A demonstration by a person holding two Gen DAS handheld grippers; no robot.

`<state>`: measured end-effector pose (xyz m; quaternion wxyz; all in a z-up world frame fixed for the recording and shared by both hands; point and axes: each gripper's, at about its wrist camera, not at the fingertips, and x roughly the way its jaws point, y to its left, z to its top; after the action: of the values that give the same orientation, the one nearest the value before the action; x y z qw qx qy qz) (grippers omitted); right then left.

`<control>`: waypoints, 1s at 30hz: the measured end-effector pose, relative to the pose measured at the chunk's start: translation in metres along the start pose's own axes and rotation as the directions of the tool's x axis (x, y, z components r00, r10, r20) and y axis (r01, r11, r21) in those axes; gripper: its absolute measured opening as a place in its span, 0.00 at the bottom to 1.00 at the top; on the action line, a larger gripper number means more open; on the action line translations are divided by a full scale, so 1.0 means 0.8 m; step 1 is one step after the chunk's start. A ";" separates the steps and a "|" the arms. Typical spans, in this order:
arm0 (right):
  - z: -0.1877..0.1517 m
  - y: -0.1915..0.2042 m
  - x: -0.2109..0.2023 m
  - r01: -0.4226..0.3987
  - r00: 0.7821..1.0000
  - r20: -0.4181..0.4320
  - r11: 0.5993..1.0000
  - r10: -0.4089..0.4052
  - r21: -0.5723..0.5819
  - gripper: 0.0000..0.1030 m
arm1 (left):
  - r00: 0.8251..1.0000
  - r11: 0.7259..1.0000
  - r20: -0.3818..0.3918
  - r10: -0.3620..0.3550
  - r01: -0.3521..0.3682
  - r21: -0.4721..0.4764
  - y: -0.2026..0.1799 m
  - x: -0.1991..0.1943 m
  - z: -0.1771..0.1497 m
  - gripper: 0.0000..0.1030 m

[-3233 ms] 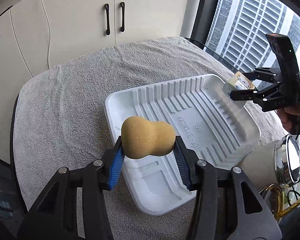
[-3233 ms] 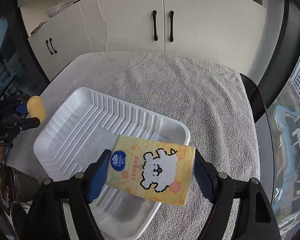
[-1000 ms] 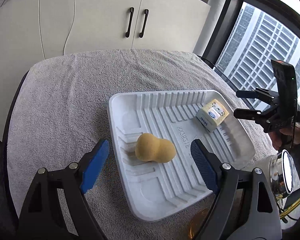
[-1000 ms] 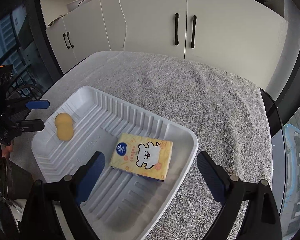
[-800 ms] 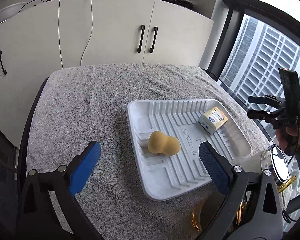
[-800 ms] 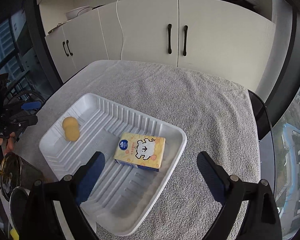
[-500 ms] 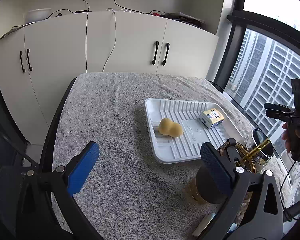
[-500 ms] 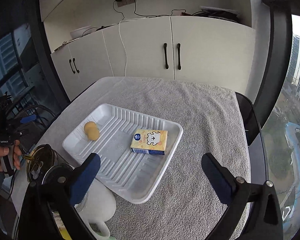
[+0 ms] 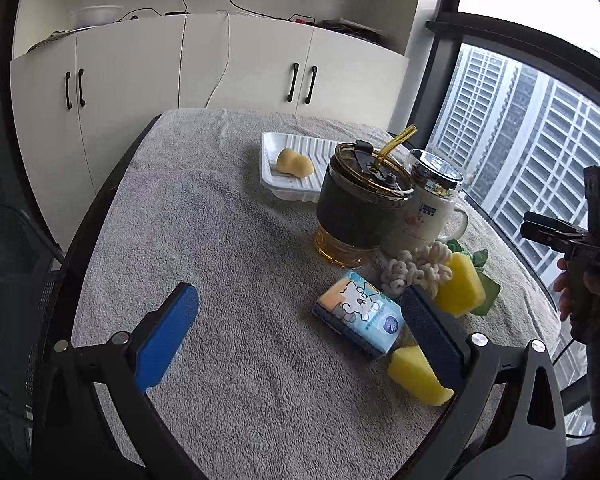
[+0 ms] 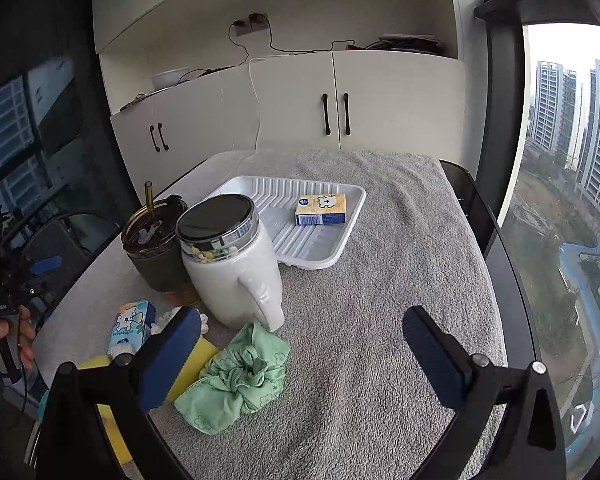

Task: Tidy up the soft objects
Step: 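Withdraw both tools from the tray back toward the pile, then grasp the yellow rectangular sponge with the left tool while the right tool grasps the yellow wedge sponge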

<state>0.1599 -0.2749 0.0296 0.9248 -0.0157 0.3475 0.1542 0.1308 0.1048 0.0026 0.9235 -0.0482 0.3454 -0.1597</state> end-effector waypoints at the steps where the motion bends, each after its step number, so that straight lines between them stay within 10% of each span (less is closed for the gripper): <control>1: -0.012 0.004 -0.003 0.001 1.000 -0.009 1.000 -0.001 0.000 1.00 | 1.000 1.000 -0.009 0.000 0.000 0.004 -0.005 -0.003 -0.010 1.00; 14: -0.117 0.065 -0.036 -0.029 0.997 -0.072 0.999 0.031 0.037 1.00 | 0.999 1.000 -0.045 -0.009 0.009 -0.004 -0.050 -0.035 -0.090 1.00; 30: -0.144 0.153 -0.013 -0.102 0.992 -0.074 0.993 0.098 -0.053 1.00 | 0.995 0.995 -0.042 -0.094 0.095 0.023 -0.100 -0.035 -0.092 1.00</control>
<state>0.0432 -0.1770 -0.0414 0.9021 -0.0299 0.3760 0.2094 0.0417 0.0404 -0.0199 0.9081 -0.0496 0.3597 -0.2087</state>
